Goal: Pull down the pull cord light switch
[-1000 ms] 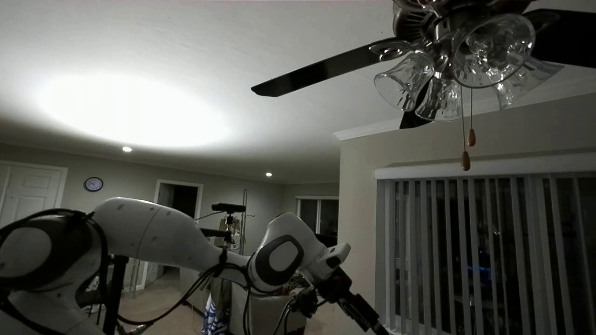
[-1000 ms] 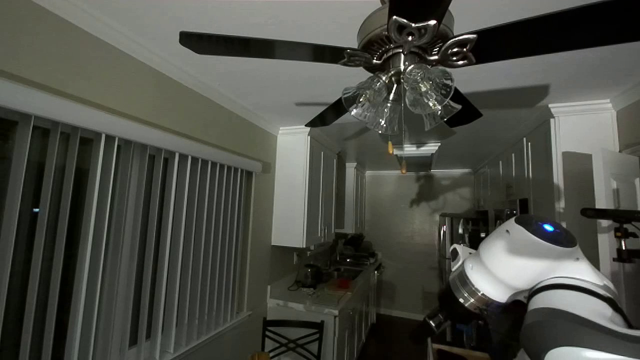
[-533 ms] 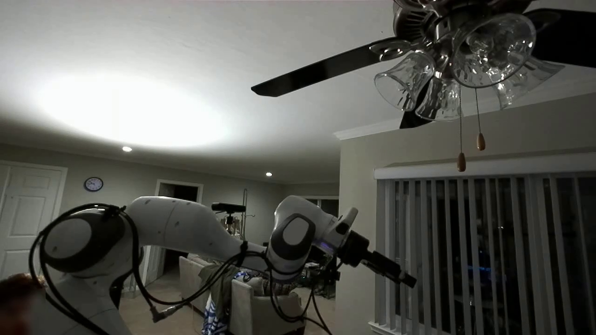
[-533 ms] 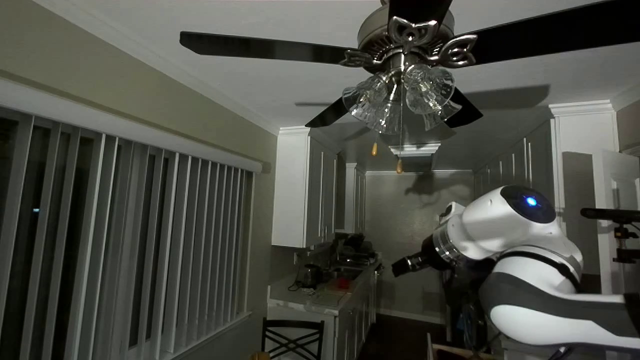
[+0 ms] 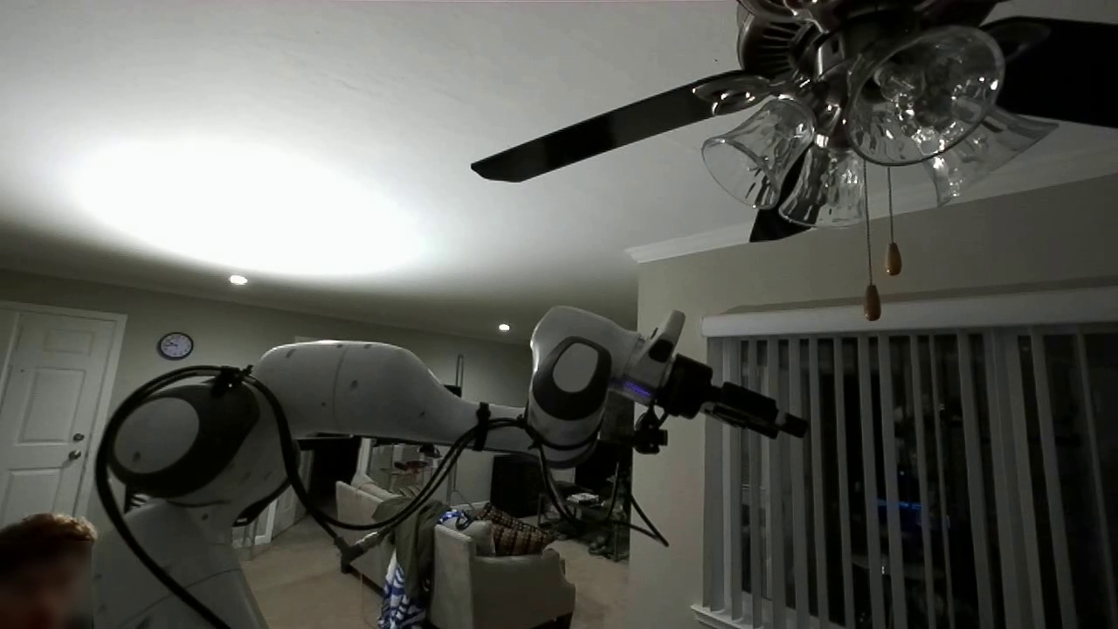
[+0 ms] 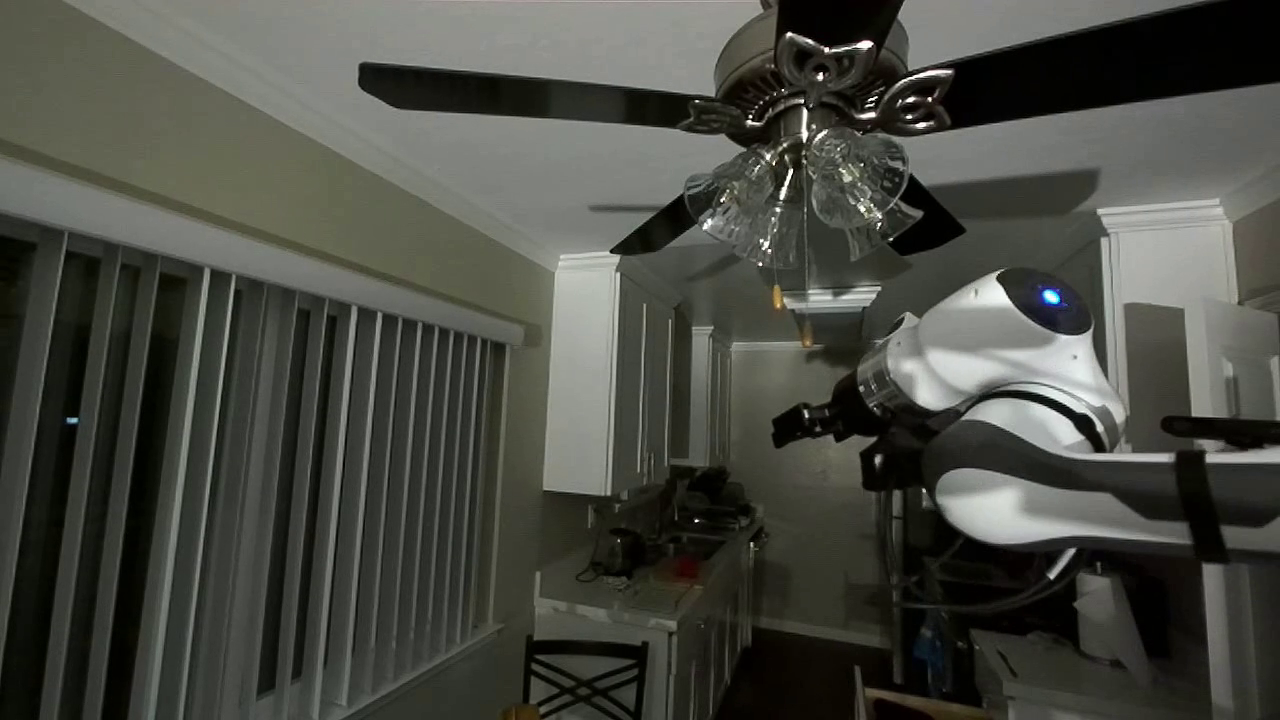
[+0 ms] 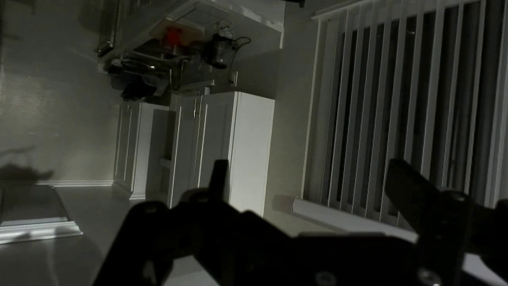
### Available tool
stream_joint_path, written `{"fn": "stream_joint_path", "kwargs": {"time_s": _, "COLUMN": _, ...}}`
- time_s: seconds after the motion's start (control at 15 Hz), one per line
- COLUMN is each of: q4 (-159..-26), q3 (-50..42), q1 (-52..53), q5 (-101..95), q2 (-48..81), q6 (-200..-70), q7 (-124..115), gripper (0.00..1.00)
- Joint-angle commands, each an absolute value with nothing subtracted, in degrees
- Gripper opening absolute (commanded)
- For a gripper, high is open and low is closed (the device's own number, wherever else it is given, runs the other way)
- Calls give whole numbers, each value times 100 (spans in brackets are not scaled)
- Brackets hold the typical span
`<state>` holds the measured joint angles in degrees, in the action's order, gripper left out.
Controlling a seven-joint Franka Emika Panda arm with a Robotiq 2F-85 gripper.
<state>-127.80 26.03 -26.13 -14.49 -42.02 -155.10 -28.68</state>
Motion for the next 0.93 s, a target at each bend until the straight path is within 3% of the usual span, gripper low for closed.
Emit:
{"fn": "stream_joint_path", "kwargs": {"time_s": 0.0, "q4": -12692, "q3": 2521, "q1": -2533, "q5": -1542, "q2": -4169, "q6": -15477, "q7": -2924, "gripper": 100}}
{"fn": "stream_joint_path", "kwargs": {"time_s": 0.53, "q4": -12743, "q3": 2543, "q1": -2530, "q5": -1546, "q2": -4169, "q6": -15477, "q7": -2925, "gripper": 100}}
{"fn": "stream_joint_path", "kwargs": {"time_s": 0.87, "q4": -12099, "q3": 2958, "q1": -3676, "q5": -1709, "q2": -4232, "q6": -15829, "q7": -4043, "gripper": 100}}
